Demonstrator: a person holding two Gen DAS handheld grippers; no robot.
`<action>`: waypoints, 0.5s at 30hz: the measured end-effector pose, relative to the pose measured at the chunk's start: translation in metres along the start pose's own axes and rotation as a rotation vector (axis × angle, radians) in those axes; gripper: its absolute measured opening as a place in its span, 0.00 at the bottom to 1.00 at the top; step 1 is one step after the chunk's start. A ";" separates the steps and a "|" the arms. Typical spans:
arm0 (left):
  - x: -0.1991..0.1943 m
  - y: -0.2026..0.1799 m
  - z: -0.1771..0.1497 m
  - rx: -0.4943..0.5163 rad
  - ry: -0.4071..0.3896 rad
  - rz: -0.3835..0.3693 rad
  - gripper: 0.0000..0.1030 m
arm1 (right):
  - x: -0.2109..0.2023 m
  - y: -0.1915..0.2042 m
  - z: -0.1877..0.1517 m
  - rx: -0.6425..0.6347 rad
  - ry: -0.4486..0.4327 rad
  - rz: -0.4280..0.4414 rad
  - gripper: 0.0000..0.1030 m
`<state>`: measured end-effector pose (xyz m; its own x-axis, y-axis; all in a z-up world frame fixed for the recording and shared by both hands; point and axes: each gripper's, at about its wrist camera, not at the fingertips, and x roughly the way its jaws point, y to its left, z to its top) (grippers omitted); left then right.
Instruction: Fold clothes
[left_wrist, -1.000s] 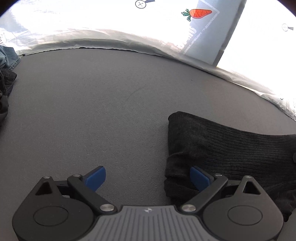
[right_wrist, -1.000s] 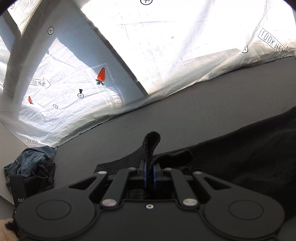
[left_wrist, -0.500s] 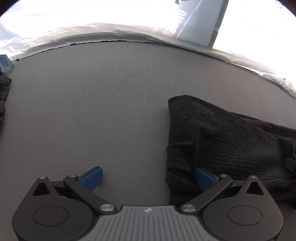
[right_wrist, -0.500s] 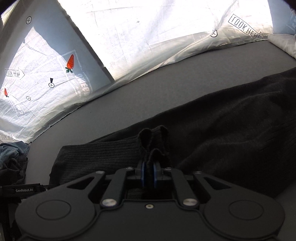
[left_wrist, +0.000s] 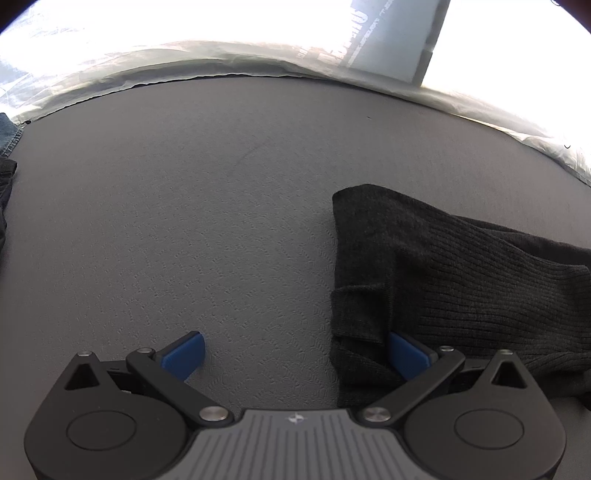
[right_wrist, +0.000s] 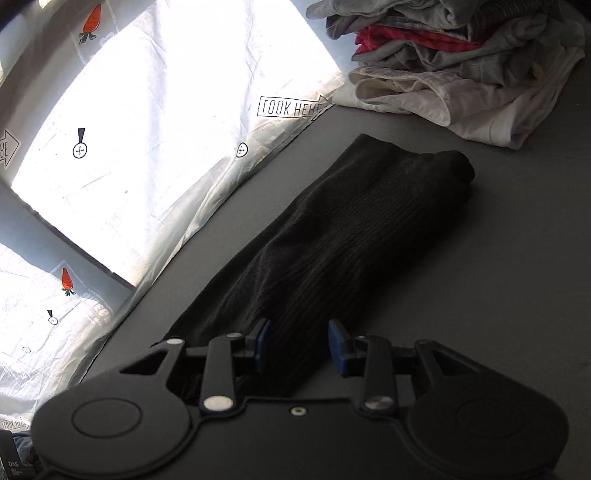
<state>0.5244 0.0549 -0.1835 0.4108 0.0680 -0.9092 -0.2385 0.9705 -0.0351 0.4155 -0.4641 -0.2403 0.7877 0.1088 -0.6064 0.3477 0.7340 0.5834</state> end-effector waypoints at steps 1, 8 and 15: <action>0.000 0.000 0.000 0.000 0.001 0.000 1.00 | -0.003 -0.011 0.006 0.034 -0.025 -0.024 0.36; 0.000 -0.001 0.001 0.001 0.010 0.002 1.00 | 0.002 -0.054 0.042 0.190 -0.130 -0.058 0.39; 0.002 -0.001 0.004 -0.002 0.024 0.003 1.00 | 0.027 -0.065 0.066 0.275 -0.146 -0.072 0.40</action>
<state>0.5289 0.0552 -0.1836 0.3893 0.0651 -0.9188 -0.2416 0.9698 -0.0337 0.4479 -0.5530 -0.2585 0.8138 -0.0491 -0.5791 0.5141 0.5256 0.6779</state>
